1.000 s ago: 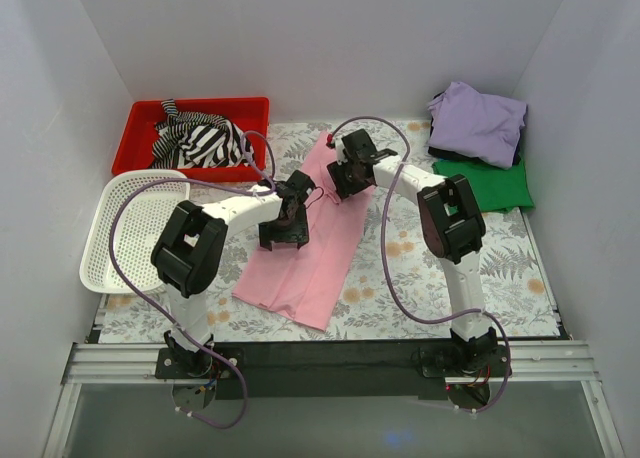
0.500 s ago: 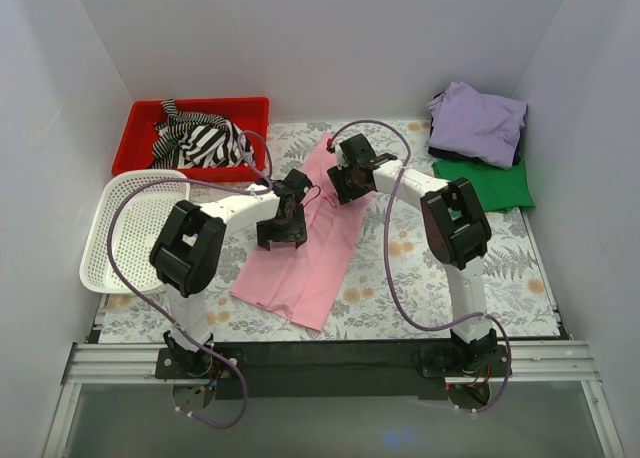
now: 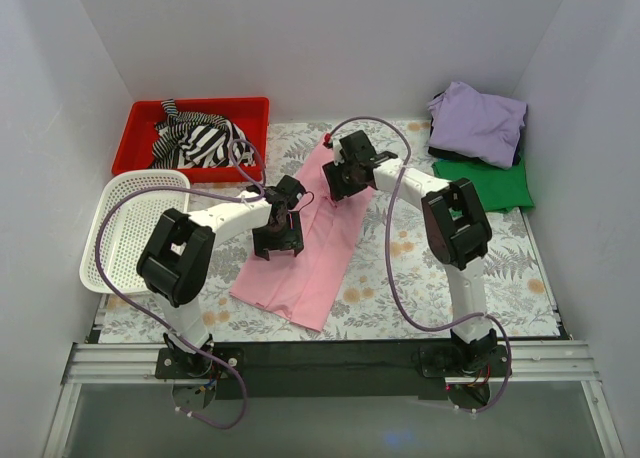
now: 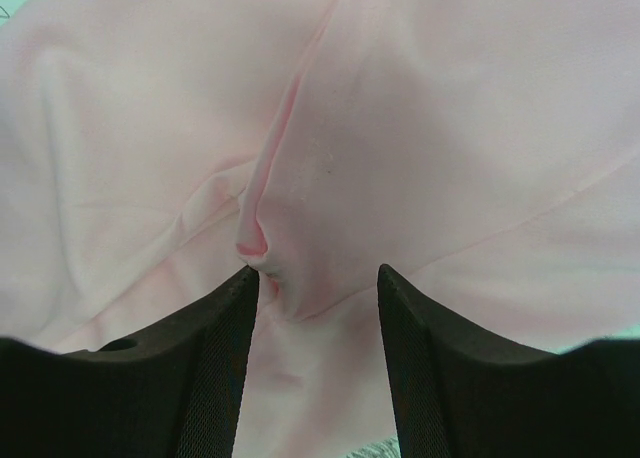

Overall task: Fold and stack the t-shirts
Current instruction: Fold the tshirt

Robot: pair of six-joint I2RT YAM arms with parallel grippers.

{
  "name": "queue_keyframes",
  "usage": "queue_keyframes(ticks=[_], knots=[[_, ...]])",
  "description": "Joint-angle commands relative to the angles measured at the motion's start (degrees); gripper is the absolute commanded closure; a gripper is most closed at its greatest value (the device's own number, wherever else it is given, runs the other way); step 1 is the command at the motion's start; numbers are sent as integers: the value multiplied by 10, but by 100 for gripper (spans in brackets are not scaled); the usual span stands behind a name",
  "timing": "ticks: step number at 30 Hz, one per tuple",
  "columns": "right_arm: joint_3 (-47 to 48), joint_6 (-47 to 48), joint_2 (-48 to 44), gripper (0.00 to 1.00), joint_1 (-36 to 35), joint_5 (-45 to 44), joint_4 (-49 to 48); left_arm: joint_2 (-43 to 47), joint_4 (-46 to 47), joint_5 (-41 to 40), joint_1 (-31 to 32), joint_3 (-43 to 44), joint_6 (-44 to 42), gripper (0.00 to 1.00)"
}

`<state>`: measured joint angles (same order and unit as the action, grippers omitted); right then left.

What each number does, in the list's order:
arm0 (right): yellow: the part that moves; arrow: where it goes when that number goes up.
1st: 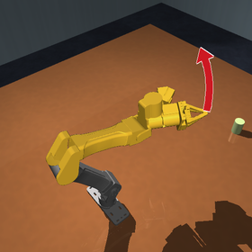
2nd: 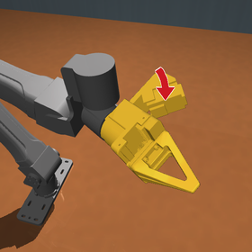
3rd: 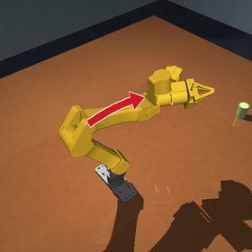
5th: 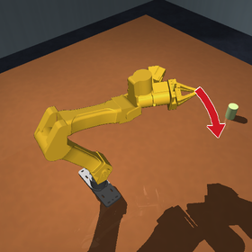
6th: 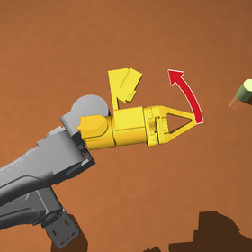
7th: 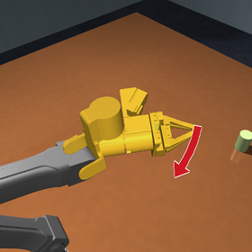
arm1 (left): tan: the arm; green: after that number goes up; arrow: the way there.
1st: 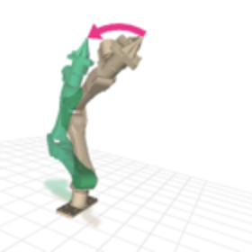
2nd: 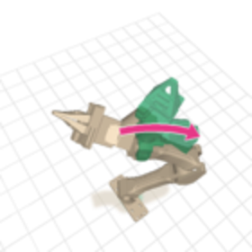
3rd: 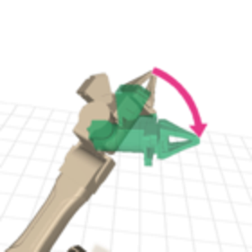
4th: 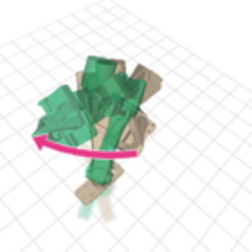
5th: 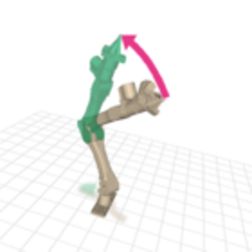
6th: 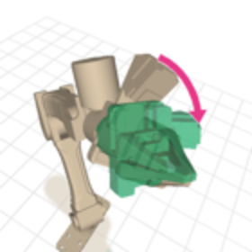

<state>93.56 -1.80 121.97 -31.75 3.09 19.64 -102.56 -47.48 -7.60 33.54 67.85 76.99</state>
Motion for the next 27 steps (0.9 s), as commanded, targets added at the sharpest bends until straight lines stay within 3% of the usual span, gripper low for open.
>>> queue_keyframes(ticks=[1, 9, 19, 27], knots=[[27, -5, 33, 43, -5, 51, -17, 25, 12, 9, -2, 1, 8, 32], [26, 1, 71, 44, -8, 58, -10, 25, 9, 8, -1, 4, 4, 32], [-19, 8, -42, 43, -5, -1, -40, 40, -2, 8, -1, 19, -2, 32], [5, 7, -29, 43, 5, -28, -34, 57, -16, -1, -1, 35, -4, 32]])
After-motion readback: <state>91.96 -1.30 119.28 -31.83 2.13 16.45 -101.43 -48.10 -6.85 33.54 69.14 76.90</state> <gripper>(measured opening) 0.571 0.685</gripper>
